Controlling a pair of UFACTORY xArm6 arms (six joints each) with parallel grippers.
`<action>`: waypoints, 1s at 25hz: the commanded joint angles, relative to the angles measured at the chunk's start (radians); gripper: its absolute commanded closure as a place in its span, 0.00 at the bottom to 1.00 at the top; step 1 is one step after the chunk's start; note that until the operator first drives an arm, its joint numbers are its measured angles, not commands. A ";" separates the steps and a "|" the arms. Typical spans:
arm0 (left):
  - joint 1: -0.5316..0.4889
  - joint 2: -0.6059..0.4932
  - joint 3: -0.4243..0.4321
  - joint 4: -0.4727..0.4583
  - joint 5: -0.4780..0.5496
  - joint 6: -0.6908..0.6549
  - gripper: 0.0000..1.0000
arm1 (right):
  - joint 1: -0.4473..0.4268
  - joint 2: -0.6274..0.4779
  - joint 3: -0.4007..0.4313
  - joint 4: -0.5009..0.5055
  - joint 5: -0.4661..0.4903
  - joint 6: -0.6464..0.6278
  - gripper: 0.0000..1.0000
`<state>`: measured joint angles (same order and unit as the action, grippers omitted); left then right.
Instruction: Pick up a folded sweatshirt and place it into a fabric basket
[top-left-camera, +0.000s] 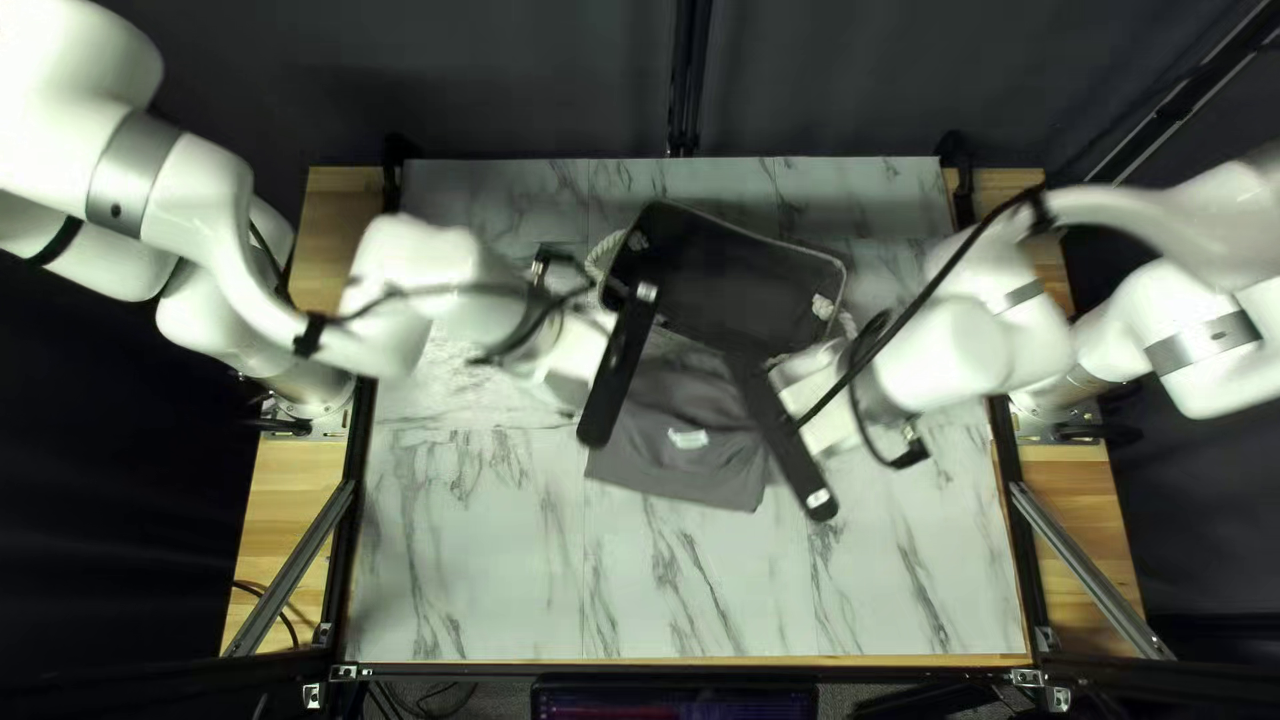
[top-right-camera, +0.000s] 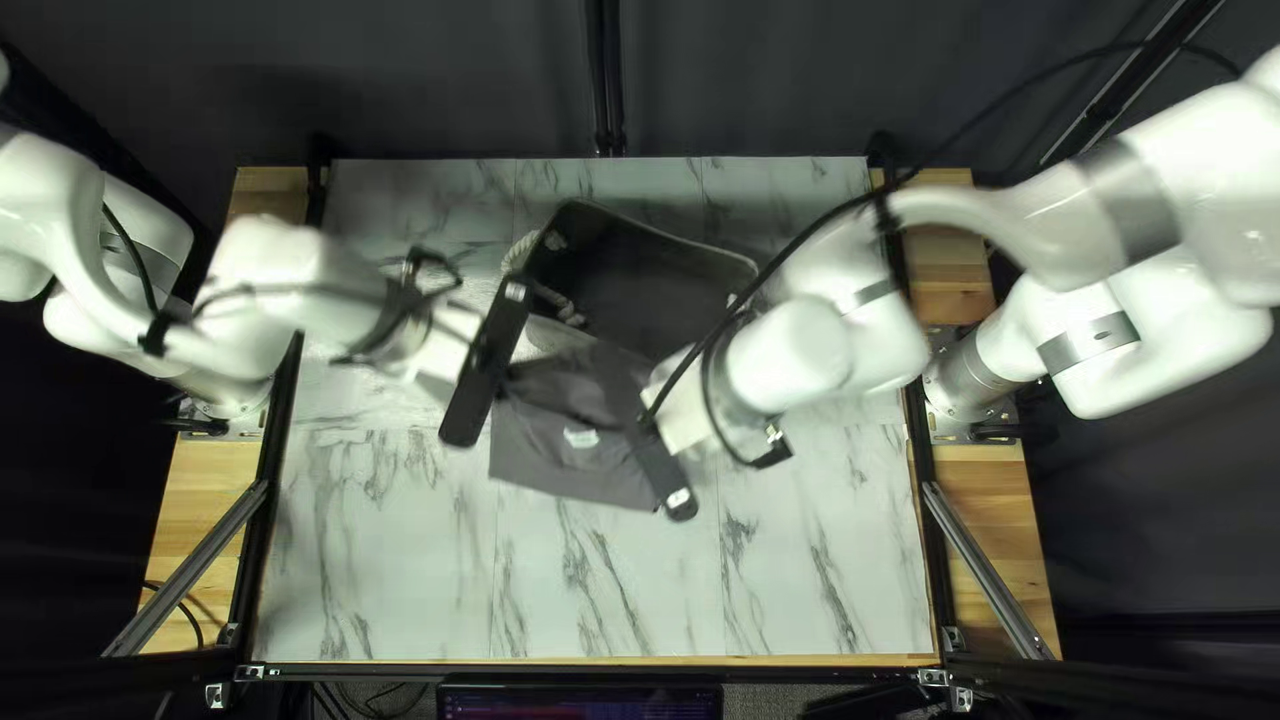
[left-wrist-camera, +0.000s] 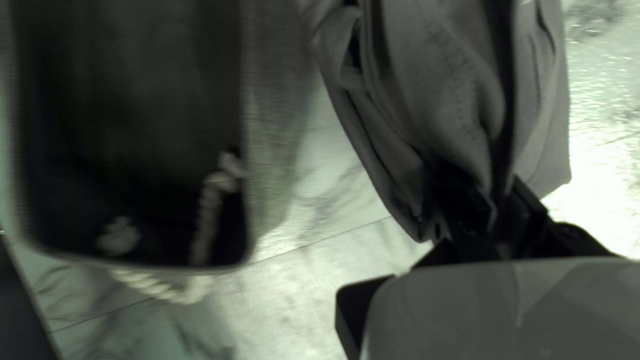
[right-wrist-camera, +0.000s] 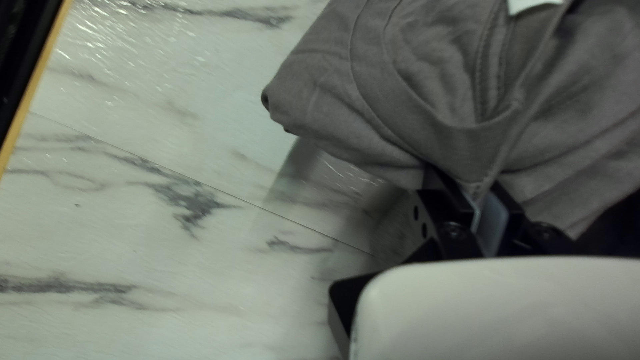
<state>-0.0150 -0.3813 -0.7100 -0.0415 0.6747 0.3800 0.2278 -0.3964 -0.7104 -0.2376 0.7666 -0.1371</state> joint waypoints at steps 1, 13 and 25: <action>0.127 0.051 -0.085 -0.079 0.052 0.179 1.00 | -0.098 -0.074 0.048 0.040 0.013 -0.095 1.00; 0.341 0.225 -0.285 -0.181 0.113 0.474 1.00 | -0.376 -0.198 0.102 0.176 0.031 -0.389 1.00; 0.424 0.357 -0.281 -0.301 0.003 0.671 1.00 | -0.506 -0.138 0.223 0.299 -0.147 -0.568 1.00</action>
<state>0.4018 -0.0361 -1.0042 -0.3194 0.6998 1.0246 -0.2624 -0.5293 -0.5110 0.0364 0.6416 -0.6751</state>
